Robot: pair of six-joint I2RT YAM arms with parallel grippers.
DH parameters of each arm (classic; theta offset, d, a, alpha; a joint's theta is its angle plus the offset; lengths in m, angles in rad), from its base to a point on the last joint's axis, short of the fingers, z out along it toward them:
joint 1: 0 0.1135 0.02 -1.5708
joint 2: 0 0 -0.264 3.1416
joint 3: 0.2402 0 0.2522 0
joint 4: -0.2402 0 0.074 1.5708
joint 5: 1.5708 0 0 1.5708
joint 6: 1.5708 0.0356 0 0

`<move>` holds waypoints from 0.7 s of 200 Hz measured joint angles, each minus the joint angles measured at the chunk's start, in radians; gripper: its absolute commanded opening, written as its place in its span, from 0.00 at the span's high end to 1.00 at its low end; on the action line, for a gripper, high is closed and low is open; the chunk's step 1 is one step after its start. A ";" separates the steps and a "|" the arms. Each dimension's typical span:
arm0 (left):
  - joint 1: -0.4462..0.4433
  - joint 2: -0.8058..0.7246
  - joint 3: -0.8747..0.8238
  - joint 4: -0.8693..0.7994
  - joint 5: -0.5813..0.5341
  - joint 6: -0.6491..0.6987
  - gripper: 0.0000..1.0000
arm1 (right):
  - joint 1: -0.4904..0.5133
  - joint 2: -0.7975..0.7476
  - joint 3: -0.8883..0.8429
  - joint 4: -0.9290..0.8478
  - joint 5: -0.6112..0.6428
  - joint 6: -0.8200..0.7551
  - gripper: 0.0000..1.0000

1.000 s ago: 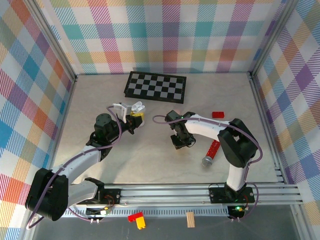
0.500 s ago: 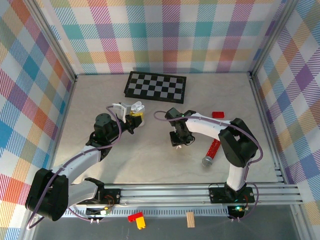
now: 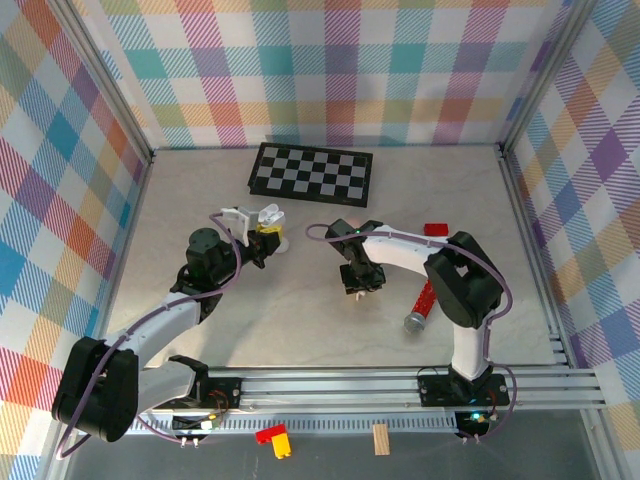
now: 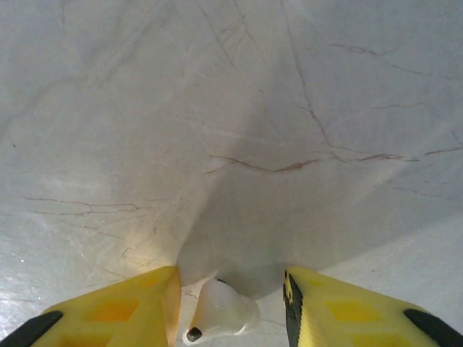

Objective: Insert wireless bluetooth earbuds into charging case

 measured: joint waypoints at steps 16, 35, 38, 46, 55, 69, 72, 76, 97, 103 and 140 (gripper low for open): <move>0.000 0.000 0.000 0.000 0.000 0.000 1.00 | 0.003 0.000 0.000 -0.005 0.001 0.003 0.61; 0.000 0.000 0.000 0.000 0.000 -0.002 1.00 | 0.007 0.000 0.000 -0.014 0.014 0.007 0.54; 0.000 0.000 0.000 0.000 0.000 -0.002 1.00 | 0.008 0.000 0.000 -0.016 0.018 0.005 0.52; 0.000 0.000 -0.001 0.000 0.000 -0.003 1.00 | 0.010 0.000 0.000 -0.022 0.027 0.007 0.50; 0.000 0.002 -0.001 0.001 0.000 -0.003 1.00 | 0.013 0.000 0.001 -0.029 0.040 0.013 0.50; 0.000 0.006 -0.001 0.005 0.001 -0.004 1.00 | 0.018 0.000 0.001 -0.037 0.053 0.014 0.54; 0.000 0.008 -0.001 0.007 0.001 -0.005 1.00 | 0.020 0.000 0.001 -0.039 0.055 0.018 0.56; 0.000 0.010 -0.001 0.008 0.001 -0.007 1.00 | 0.021 0.000 0.001 -0.043 0.059 0.018 0.58; 0.004 0.018 -0.001 0.023 0.002 -0.015 1.00 | 0.022 -0.001 0.001 -0.076 0.074 0.026 0.70; 0.005 0.021 -0.001 0.026 0.002 -0.018 1.00 | 0.022 -0.002 0.001 -0.080 0.077 0.025 0.72; 0.005 0.024 -0.001 0.029 0.010 -0.023 1.00 | 0.026 -0.002 0.001 -0.100 0.087 0.029 0.79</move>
